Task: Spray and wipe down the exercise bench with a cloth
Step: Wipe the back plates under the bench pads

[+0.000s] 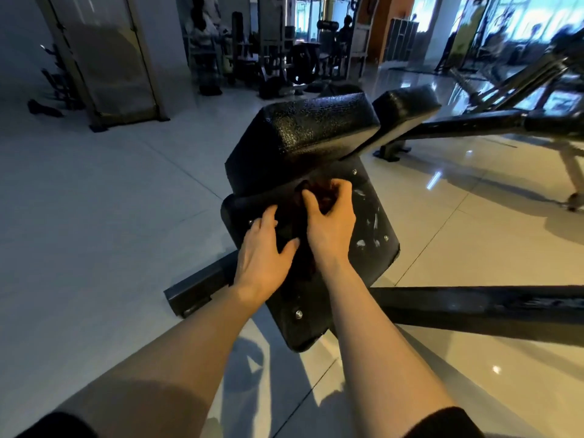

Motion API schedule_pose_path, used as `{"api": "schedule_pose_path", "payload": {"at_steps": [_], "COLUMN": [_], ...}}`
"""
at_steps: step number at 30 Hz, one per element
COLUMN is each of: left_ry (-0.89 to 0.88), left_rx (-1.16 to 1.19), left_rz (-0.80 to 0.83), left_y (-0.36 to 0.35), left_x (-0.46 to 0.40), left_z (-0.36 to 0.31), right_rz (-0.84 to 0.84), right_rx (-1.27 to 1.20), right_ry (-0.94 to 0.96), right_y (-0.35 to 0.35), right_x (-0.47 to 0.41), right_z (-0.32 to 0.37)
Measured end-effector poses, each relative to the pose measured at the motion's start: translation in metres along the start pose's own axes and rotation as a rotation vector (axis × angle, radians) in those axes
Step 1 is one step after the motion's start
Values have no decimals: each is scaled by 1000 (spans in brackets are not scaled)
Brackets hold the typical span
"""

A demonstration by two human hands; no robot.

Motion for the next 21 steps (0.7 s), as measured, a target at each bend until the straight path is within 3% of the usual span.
{"api": "schedule_pose_path", "payload": {"at_steps": [4, 9, 13, 15, 18, 21], "left_ry": [56, 152, 30, -12, -131, -329], "left_rx": [20, -27, -121, -252, -389, -387], "left_rz": [30, 14, -26, -59, -80, -142], "left_y": [-3, -6, -5, 0, 4, 5], "left_x": [-4, 0, -11, -15, -9, -7], "left_z": [14, 41, 37, 50, 63, 66], "right_rz": [165, 41, -9, 115, 321, 321], "right_rx": [4, 283, 191, 153, 238, 345], "right_ry": [-29, -65, -178, -207, -69, 147], "right_y": [-14, -3, -15, -40, -84, -116], "right_x": [24, 26, 24, 37, 72, 80], "right_z": [-15, -49, -68, -83, -100, -98]}}
Point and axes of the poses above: each hand's wrist, its own x-axis away from the middle knuckle, its own y-axis out of the back of the hand, z = x × y, the point moved 9 cm from there along -x, towards the middle knuckle, and after that the axes turned 14 degrees about -z, right-handed, at the moved point
